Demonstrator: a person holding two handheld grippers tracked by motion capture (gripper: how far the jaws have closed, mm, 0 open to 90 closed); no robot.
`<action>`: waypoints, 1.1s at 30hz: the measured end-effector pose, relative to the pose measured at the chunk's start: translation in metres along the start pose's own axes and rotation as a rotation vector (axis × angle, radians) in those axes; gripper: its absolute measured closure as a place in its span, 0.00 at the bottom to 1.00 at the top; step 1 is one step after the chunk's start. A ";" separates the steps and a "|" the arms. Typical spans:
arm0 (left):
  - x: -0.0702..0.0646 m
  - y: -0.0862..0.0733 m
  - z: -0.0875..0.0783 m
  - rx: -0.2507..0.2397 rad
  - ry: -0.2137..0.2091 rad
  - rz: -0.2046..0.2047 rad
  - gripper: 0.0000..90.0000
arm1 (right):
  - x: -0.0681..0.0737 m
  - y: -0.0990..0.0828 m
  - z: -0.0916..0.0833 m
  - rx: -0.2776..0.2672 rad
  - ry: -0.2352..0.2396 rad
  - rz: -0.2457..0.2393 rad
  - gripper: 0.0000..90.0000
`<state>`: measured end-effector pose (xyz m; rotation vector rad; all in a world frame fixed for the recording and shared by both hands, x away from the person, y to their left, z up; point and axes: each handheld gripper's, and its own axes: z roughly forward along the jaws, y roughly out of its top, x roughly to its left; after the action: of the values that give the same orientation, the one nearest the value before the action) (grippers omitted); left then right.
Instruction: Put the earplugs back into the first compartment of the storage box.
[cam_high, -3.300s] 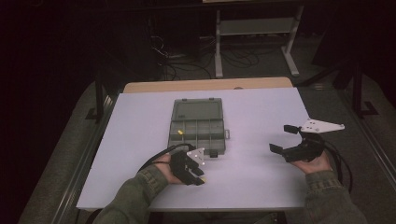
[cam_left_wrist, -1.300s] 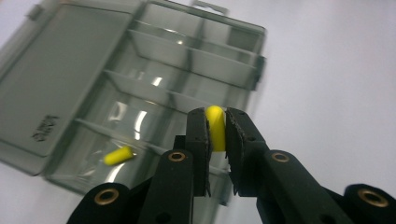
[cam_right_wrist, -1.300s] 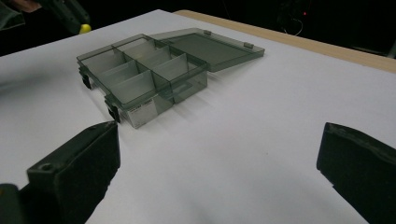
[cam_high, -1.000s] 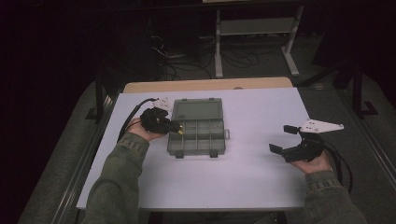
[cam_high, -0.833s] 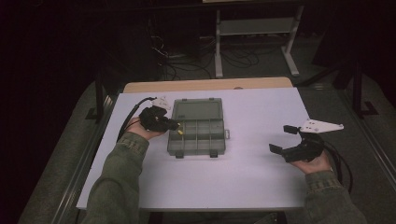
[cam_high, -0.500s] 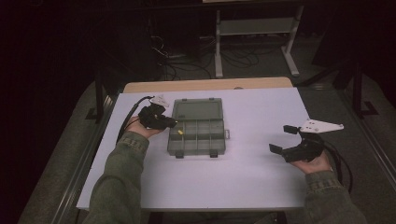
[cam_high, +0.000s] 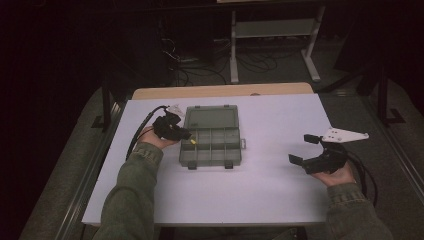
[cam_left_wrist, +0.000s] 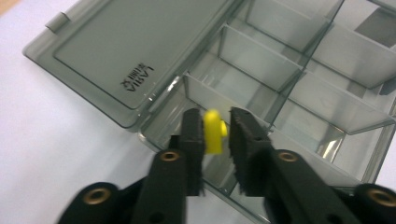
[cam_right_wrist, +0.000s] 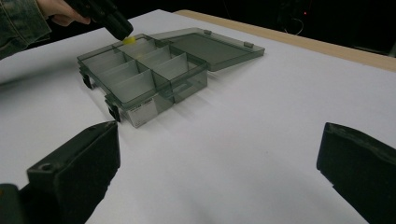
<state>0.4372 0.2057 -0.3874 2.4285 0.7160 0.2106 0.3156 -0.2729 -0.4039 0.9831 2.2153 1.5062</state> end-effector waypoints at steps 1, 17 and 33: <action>0.000 -0.001 0.000 -0.006 -0.007 -0.006 0.75 | 0.000 0.000 0.000 0.002 0.000 -0.001 0.00; 0.003 -0.027 -0.025 -0.197 -0.076 -0.081 0.05 | 0.001 0.000 0.000 0.004 -0.001 0.000 0.00; -0.017 -0.074 -0.077 -0.391 0.026 -0.065 0.00 | 0.003 0.000 0.000 0.001 -0.001 0.000 0.00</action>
<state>0.3670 0.2850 -0.3679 2.0317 0.6912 0.3243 0.3130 -0.2712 -0.4037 0.9839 2.2158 1.5037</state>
